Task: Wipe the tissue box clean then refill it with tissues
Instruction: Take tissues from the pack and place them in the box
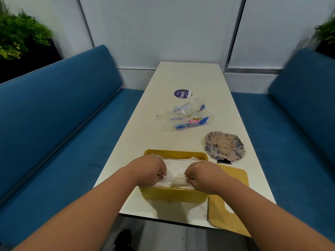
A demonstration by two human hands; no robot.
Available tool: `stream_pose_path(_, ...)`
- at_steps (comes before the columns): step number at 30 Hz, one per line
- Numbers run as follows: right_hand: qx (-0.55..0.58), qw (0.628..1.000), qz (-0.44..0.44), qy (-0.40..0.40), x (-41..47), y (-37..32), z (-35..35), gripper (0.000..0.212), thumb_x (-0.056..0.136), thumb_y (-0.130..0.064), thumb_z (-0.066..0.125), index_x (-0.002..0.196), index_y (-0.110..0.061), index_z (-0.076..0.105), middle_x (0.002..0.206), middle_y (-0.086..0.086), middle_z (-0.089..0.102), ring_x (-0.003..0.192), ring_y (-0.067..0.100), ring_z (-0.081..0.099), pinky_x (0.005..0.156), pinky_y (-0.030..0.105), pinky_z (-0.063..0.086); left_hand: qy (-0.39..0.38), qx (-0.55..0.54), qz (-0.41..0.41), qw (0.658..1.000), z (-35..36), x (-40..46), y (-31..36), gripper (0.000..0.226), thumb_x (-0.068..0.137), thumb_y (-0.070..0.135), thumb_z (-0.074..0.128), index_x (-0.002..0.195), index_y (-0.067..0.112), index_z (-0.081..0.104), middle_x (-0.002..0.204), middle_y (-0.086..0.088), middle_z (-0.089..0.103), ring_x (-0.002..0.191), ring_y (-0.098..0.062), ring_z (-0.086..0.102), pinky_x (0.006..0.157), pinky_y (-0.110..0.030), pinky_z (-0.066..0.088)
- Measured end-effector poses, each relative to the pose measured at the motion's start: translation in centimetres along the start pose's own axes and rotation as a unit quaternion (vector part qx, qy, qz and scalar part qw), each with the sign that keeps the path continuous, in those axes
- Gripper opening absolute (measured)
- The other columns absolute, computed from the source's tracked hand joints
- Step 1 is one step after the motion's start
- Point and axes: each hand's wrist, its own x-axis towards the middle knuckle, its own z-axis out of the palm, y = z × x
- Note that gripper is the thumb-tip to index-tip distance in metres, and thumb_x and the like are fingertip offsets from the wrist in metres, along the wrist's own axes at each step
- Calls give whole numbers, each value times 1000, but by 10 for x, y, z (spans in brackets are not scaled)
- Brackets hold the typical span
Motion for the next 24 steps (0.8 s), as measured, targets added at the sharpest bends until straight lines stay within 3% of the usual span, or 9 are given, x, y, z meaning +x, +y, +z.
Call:
stream_pose_path(3,-8,1000,5,2,0,-1,-1,18,91,-31,49,82,-21,62,83,-4,60,80,17,53,72,38,51,-8,2,-21,1000,3,0,-3,29,91,25,55,116,29,70,124,11,64,111,-12,57,98,-30,48)
stream_pose_path(6,-7,1000,-5,0,-1,-5,-2,17,90,-28,49,90,-20,65,90,-3,61,82,14,51,73,33,49,-16,-4,-27,1000,2,0,-1,30,92,23,54,117,30,69,126,12,63,114,-12,56,100,-31,47)
stream_pose_path(13,28,1000,13,0,-2,-5,-7,16,95,-23,43,89,-18,57,79,-1,55,75,18,47,60,31,36,-22,-28,-45,998,0,-5,0,32,96,28,49,124,30,65,126,10,64,114,-15,57,102,-31,45)
stream_pose_path(20,85,993,83,17,2,-2,-8,22,100,-31,40,108,-24,59,99,2,63,84,18,55,74,36,50,1,-49,-74,996,-5,-2,0,27,99,21,43,112,24,65,111,0,64,98,-20,56,81,-26,43)
stream_pose_path(24,91,986,136,30,14,-3,-8,22,98,-31,46,111,-22,61,110,3,62,92,18,56,76,32,49,54,-55,-127,989,-5,5,3,27,100,23,46,122,23,61,119,-4,62,102,-23,58,84,-28,46)
